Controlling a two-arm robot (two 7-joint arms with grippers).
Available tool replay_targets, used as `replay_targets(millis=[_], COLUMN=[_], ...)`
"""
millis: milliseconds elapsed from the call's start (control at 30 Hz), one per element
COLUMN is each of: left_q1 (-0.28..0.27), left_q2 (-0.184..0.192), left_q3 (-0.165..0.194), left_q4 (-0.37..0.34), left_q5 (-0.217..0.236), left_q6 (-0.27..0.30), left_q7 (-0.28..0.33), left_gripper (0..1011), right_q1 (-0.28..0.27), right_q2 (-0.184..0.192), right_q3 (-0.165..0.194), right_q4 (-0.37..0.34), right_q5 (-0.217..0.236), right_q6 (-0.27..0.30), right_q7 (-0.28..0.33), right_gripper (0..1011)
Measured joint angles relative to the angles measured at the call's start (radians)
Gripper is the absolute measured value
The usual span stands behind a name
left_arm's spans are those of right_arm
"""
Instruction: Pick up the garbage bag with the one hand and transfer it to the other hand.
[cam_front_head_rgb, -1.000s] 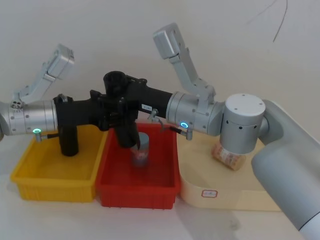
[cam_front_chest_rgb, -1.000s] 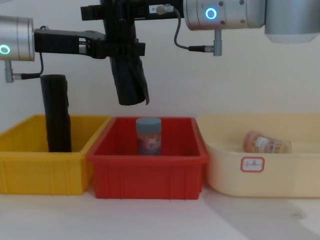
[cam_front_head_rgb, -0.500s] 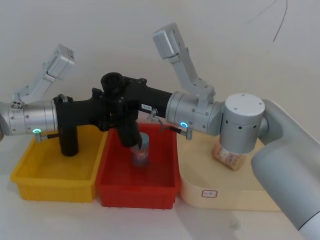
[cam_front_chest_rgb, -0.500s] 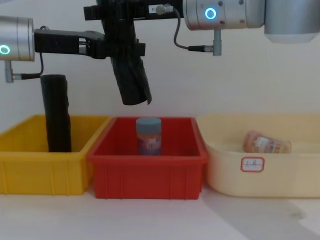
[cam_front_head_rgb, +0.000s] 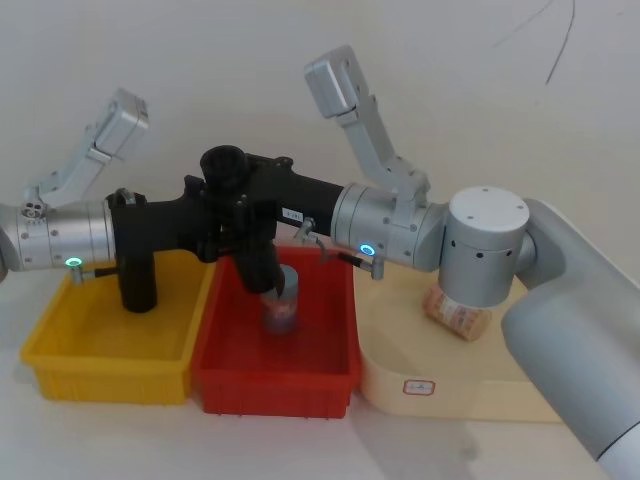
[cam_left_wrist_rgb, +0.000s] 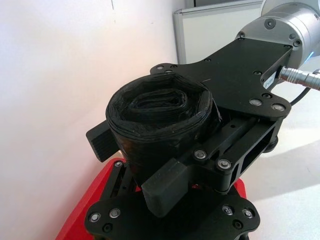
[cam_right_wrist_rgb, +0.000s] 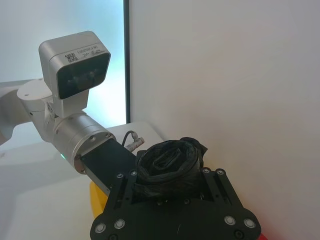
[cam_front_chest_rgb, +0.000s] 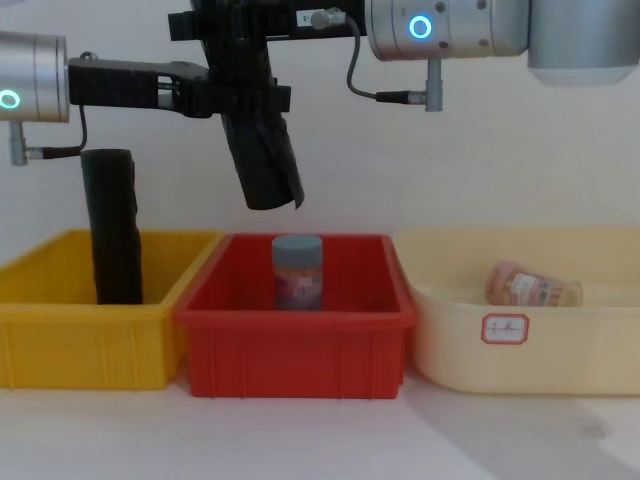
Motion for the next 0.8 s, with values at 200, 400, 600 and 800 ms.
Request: replay_targets(millis=[200,400,600,800], left_q1=[0.000,0.000,0.000,0.000], left_q2=[0.000,0.000,0.000,0.000], left_q3=[0.000,0.000,0.000,0.000], left_q4=[0.000,0.000,0.000,0.000], left_q5=[0.000,0.000,0.000,0.000], left_q6=[0.000,0.000,0.000,0.000], left_q7=[0.000,0.001,0.001,0.001], left_gripper=[463,462,462,463], right_q1=[0.000,0.000,0.000,0.000], right_q2=[0.000,0.000,0.000,0.000], right_q3=[0.000,0.000,0.000,0.000], right_q4=[0.000,0.000,0.000,0.000], right_q5=[0.000,0.000,0.000,0.000], right_q6=[0.000,0.000,0.000,0.000], right_q7=[0.000,0.000,0.000,0.000], right_gripper=[507,507,507,507])
